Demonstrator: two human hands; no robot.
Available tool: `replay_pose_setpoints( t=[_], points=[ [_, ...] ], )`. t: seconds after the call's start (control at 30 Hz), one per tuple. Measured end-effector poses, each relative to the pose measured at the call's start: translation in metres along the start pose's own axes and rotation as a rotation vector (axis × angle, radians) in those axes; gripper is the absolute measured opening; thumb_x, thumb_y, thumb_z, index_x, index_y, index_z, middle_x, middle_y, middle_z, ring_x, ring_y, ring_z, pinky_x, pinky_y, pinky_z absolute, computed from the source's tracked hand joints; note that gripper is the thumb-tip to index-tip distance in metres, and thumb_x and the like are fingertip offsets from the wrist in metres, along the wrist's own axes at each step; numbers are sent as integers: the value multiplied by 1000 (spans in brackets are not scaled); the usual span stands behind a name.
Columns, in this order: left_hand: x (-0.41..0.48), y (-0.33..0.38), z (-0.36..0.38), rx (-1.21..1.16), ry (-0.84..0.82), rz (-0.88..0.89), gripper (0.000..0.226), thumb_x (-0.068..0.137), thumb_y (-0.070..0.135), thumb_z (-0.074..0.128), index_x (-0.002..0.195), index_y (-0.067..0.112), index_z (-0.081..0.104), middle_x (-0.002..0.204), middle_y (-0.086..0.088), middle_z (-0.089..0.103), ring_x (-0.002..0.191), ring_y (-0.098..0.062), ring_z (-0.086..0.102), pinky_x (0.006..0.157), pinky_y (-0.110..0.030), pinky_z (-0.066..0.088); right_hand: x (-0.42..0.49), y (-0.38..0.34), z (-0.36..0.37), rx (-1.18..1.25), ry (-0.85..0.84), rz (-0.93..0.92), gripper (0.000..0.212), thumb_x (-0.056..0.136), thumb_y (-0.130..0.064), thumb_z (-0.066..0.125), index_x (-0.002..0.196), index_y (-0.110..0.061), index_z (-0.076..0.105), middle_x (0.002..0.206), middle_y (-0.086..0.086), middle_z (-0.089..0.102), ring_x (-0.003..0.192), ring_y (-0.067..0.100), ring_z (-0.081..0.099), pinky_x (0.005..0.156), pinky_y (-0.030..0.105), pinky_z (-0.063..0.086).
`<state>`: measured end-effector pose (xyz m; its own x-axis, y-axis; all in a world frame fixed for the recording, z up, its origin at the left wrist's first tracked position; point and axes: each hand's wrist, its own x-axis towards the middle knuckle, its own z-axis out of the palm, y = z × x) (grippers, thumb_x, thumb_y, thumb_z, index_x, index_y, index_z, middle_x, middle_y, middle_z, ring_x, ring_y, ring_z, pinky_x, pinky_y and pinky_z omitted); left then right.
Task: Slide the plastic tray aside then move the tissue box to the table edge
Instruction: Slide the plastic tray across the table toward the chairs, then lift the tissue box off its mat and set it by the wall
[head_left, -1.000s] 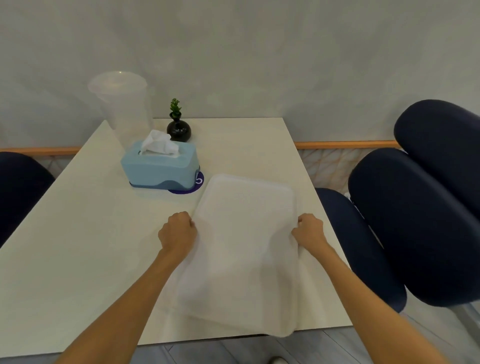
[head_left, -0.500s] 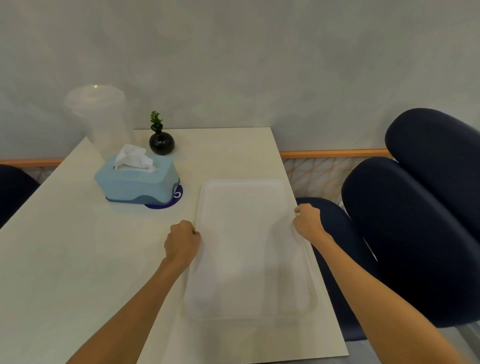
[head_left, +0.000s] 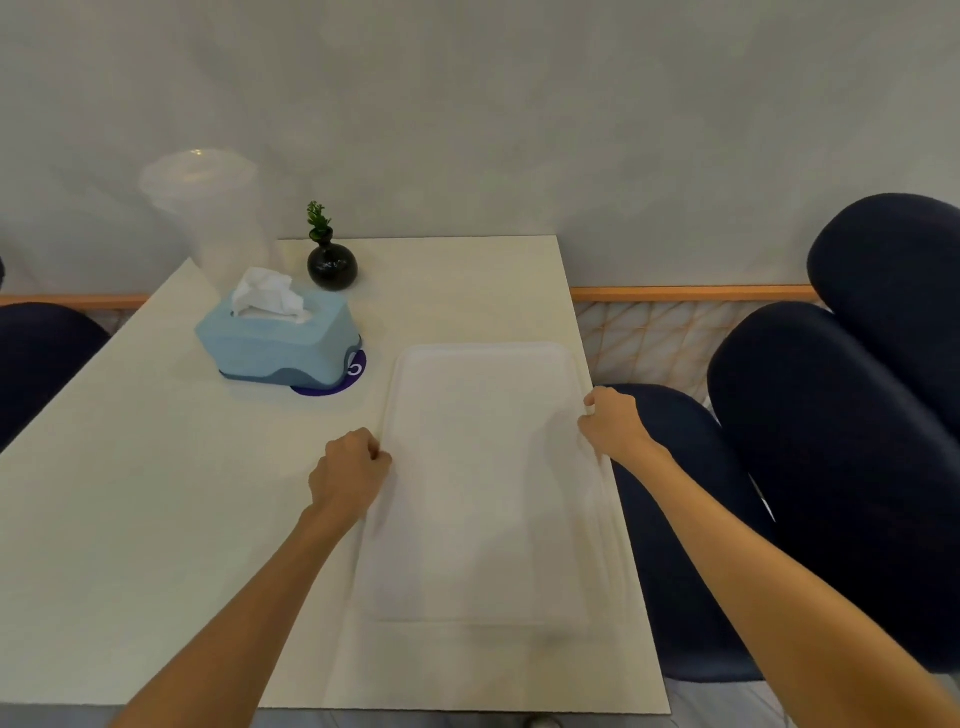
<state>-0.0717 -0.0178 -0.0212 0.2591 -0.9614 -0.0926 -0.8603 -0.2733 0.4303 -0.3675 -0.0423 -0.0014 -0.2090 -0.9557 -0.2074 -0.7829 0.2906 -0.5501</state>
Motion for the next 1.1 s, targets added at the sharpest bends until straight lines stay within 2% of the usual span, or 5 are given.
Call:
replay_pose_setpoints(
  t=[0.33, 0.5, 0.77, 0.93, 1.1],
  points=[
    [15, -44, -43, -87, 63, -94, 27, 93, 30, 57, 110, 11, 65, 109, -7, 70, 97, -26, 64, 79, -35, 48, 24, -88, 17, -34, -102, -329, 35, 90, -7, 52, 125, -5, 57, 129, 19, 52, 117, 31, 53, 93, 32, 43],
    [72, -87, -94, -473, 90, -170, 26, 92, 21, 58, 112, 6, 63, 113, -12, 67, 95, -29, 65, 87, -42, 53, 35, -158, 42, 120, -219, -389, 38, 91, -13, 53, 128, -11, 53, 125, 18, 54, 91, 20, 50, 78, 26, 40],
    [187, -133, -142, -921, 217, -401, 44, 92, 32, 58, 127, 5, 54, 115, -12, 60, 98, -26, 56, 87, -40, 50, 49, -266, 106, 430, -247, -150, 53, 94, -30, 50, 142, -14, 35, 137, 13, 52, 116, 27, 54, 94, 34, 45],
    [225, -141, -139, -991, 45, -396, 59, 93, 43, 53, 139, 9, 43, 142, -9, 48, 129, -29, 46, 103, -43, 40, 58, -288, 147, 531, -248, 7, 55, 94, -43, 43, 139, -10, 42, 138, 10, 52, 118, 27, 54, 80, 30, 42],
    [240, -143, -127, -960, -169, -380, 65, 86, 59, 48, 132, 12, 50, 134, -11, 56, 117, -29, 54, 106, -44, 42, 65, -296, 169, 637, -218, 106, 53, 91, -51, 41, 129, -15, 51, 121, 5, 59, 107, 25, 56, 94, 40, 49]
  ],
)
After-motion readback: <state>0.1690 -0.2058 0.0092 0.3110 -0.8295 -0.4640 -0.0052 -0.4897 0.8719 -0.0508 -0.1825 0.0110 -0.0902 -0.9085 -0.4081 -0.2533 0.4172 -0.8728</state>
